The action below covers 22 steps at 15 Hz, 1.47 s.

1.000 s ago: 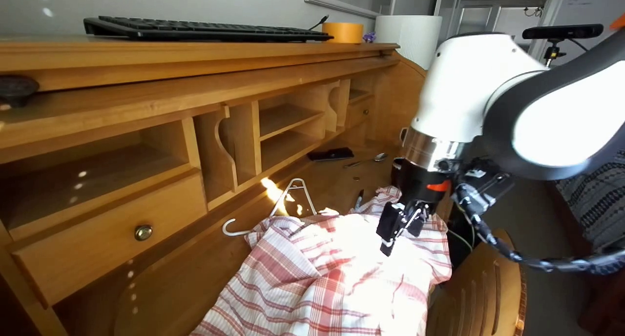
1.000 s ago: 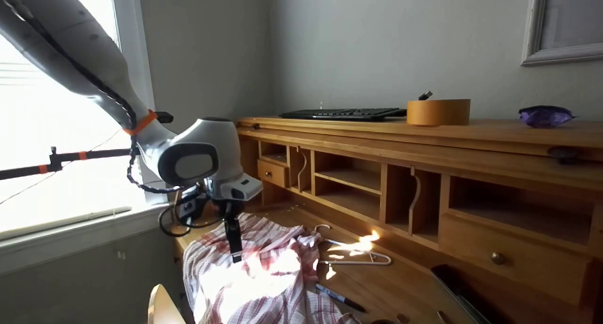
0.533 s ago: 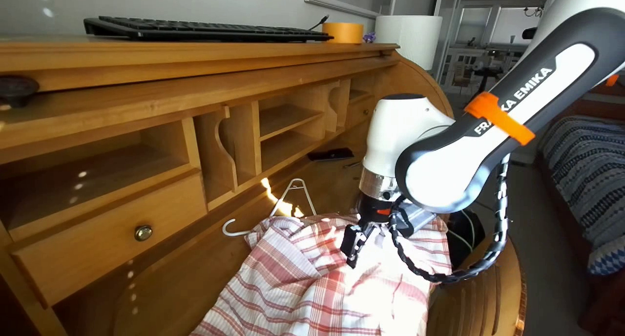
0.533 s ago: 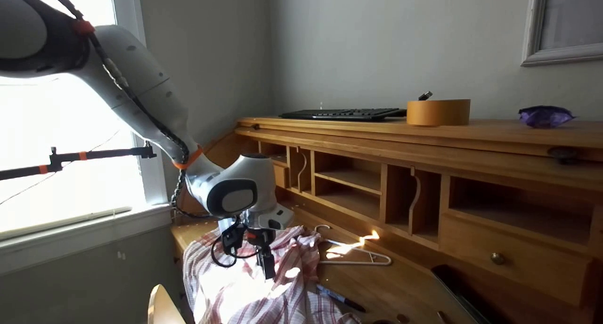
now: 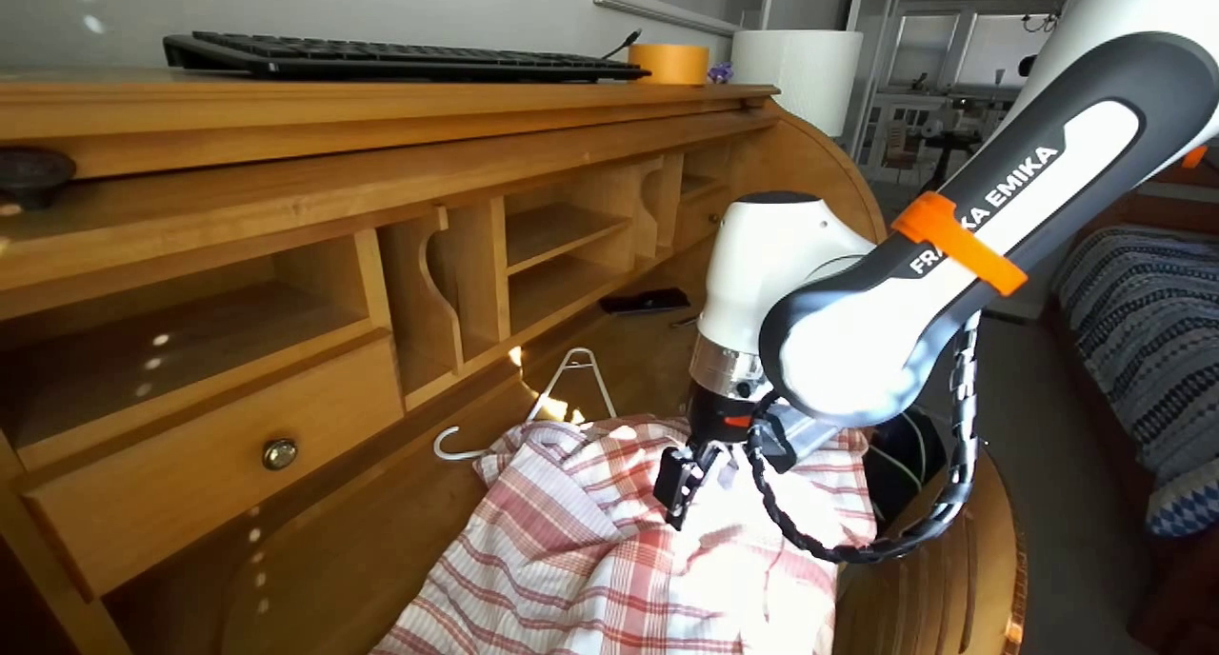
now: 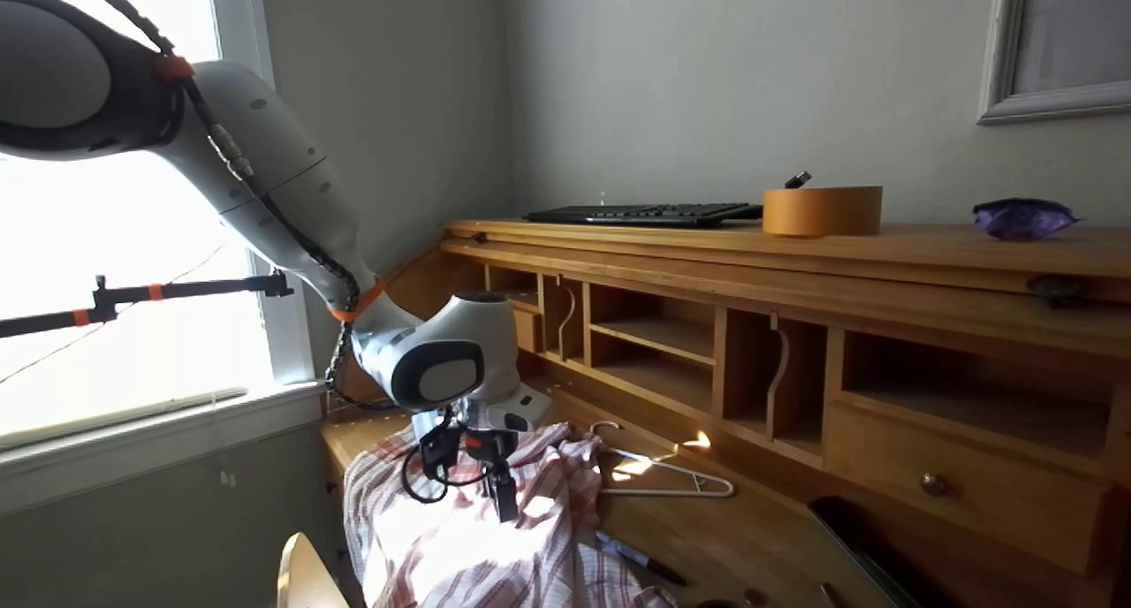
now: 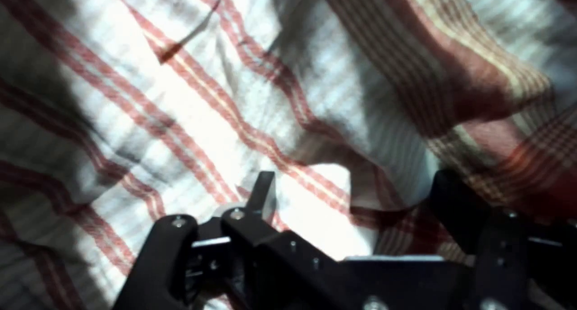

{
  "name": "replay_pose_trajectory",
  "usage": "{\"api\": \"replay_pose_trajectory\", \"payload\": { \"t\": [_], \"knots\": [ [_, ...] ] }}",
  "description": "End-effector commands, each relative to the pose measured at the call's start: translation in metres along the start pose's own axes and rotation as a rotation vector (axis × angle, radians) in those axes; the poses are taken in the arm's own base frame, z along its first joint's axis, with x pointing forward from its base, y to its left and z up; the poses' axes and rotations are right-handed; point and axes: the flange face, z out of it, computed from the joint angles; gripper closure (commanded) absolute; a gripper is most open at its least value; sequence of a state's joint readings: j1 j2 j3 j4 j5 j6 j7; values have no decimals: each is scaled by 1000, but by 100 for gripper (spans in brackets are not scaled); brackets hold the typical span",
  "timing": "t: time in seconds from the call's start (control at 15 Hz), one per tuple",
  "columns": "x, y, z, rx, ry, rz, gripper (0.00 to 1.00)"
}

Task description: Move the cloth

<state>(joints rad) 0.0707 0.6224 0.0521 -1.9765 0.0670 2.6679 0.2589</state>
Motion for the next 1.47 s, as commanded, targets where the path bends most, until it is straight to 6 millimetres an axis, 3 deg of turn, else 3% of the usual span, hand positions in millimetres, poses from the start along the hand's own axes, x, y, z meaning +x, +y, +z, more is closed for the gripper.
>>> {"api": "replay_pose_trajectory", "payload": {
  "t": [0.0, 0.27, 0.47, 0.53, 1.13, 1.4],
  "knots": [
    [-7, -22, 14, 61, 117, 3, 41],
    [-12, -33, 10, 102, 202, -60, 73],
    [-16, -44, -10, 172, 91, -190, 95],
    [-15, -46, -15, 189, 78, -231, 99],
    [22, -38, -70, 203, 8, -722, 98],
    [23, -47, -89, 191, 4, -929, 98]
  ]
}}
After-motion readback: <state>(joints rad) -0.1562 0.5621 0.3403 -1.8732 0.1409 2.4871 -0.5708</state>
